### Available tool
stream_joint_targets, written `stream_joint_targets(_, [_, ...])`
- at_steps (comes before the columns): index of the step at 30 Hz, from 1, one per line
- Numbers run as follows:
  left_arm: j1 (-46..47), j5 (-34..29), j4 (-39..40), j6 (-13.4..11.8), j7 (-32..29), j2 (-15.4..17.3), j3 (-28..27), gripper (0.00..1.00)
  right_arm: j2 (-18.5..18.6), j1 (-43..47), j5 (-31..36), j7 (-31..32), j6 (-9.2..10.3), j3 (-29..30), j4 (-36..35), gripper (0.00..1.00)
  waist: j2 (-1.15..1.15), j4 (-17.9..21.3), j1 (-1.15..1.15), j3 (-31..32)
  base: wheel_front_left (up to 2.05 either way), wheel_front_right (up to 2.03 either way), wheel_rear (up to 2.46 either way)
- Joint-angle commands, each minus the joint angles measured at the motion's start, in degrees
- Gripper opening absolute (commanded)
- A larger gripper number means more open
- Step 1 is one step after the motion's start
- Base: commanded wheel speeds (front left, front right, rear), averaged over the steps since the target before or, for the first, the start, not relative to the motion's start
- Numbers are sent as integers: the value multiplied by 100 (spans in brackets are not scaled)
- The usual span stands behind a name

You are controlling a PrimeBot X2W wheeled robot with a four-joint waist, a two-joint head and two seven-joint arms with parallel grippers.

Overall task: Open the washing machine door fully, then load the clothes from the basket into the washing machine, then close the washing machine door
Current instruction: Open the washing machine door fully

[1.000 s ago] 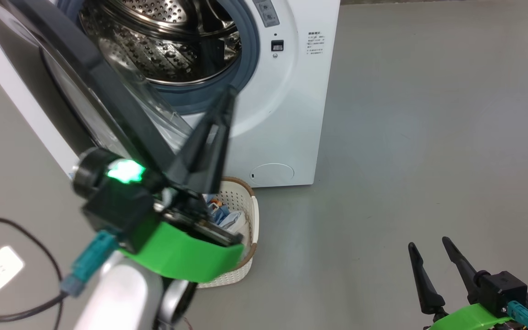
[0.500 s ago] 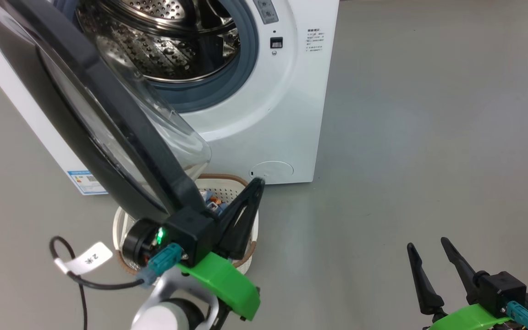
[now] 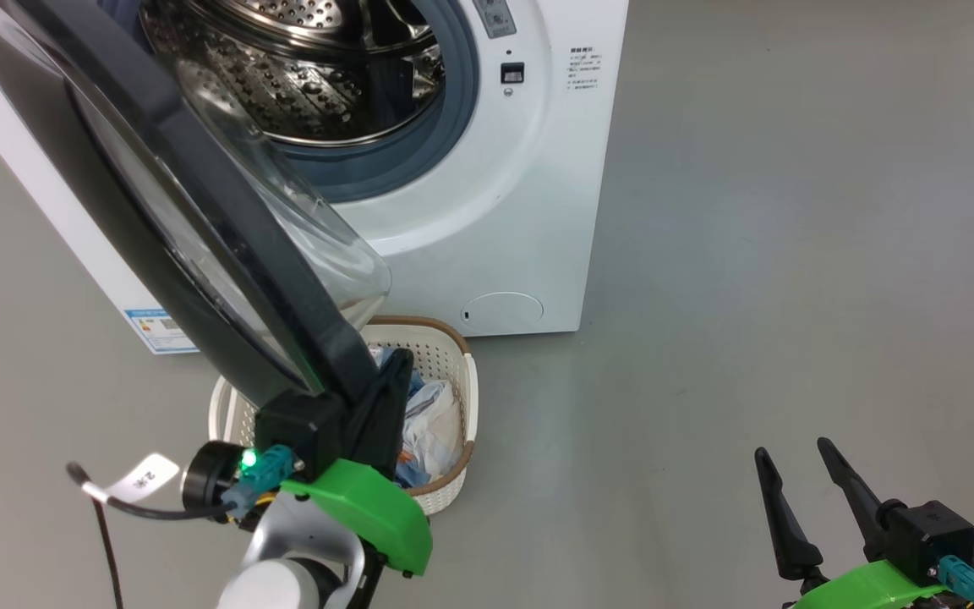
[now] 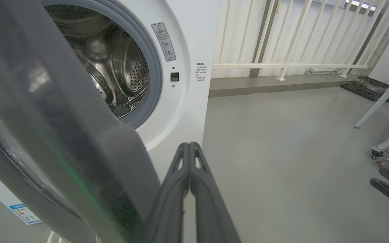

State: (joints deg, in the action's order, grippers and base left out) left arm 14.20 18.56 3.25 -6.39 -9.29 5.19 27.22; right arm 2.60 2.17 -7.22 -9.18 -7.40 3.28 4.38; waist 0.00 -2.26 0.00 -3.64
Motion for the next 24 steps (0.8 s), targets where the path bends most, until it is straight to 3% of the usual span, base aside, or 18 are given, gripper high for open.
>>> stream_joint_targets(1, [58, 48, 110, -72, 70, 39, -243, 0, 28, -126, -43, -38, -9, -117, -128, 100, 0, -9, 0, -2, 0, 0, 0])
stream_joint_targets(24, [-448, 270, 506, -646, 196, -24, -518, 0, 28, -181, -94, -82, -9, -88, -70, 100, 0, -162, 0, -129, 0, 0, 0])
